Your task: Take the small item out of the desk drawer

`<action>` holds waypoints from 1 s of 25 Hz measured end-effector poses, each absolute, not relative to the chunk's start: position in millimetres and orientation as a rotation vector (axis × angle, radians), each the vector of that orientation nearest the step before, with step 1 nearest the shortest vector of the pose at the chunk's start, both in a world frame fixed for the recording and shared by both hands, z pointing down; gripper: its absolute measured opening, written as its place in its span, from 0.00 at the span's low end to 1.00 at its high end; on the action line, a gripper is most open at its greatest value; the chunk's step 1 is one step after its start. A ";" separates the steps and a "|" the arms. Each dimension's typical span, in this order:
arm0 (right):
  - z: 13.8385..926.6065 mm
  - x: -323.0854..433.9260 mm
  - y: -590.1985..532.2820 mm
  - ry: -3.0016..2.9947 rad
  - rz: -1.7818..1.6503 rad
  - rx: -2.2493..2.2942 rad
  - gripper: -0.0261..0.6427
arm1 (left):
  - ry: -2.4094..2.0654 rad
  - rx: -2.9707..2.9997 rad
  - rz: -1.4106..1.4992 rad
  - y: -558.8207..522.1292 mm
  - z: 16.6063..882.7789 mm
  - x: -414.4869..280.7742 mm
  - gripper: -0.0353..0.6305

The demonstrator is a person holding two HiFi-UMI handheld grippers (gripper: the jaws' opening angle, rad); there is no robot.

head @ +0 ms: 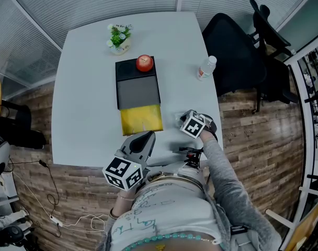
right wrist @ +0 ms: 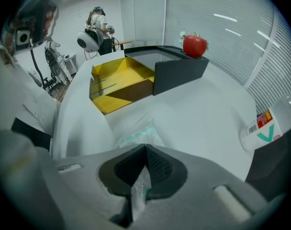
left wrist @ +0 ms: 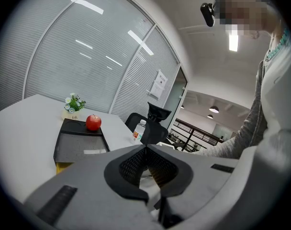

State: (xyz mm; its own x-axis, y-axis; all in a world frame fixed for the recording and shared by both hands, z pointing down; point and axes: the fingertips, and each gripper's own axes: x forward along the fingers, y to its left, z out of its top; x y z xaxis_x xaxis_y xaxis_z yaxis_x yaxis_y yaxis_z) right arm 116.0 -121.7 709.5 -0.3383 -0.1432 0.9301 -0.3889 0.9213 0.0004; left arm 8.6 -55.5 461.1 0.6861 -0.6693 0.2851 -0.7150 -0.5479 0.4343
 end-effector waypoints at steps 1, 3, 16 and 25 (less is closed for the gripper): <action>709.7 116.0 -121.6 -1.918 0.262 0.388 0.04 | -1.063 2.372 0.115 -55.3 461.2 8.7 0.05; 710.2 116.1 -121.9 -1.919 0.260 0.385 0.04 | -1.063 2.372 0.114 -55.1 461.4 8.9 0.05; 704.2 117.9 -121.2 -1.932 0.227 0.384 0.04 | -1.072 2.379 0.103 -54.5 458.4 8.1 0.05; 707.6 119.2 -119.2 -1.924 0.244 0.374 0.05 | -1.072 2.378 0.092 -54.8 455.9 5.0 0.05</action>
State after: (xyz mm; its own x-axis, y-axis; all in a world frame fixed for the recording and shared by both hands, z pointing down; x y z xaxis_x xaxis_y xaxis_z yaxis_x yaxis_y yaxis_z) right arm 119.2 -119.2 707.6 -0.3437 -0.1437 0.9280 -0.3704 0.9288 0.0066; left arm 5.0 -54.8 455.9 0.6836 -0.6789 0.2681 -0.7147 -0.5479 0.4348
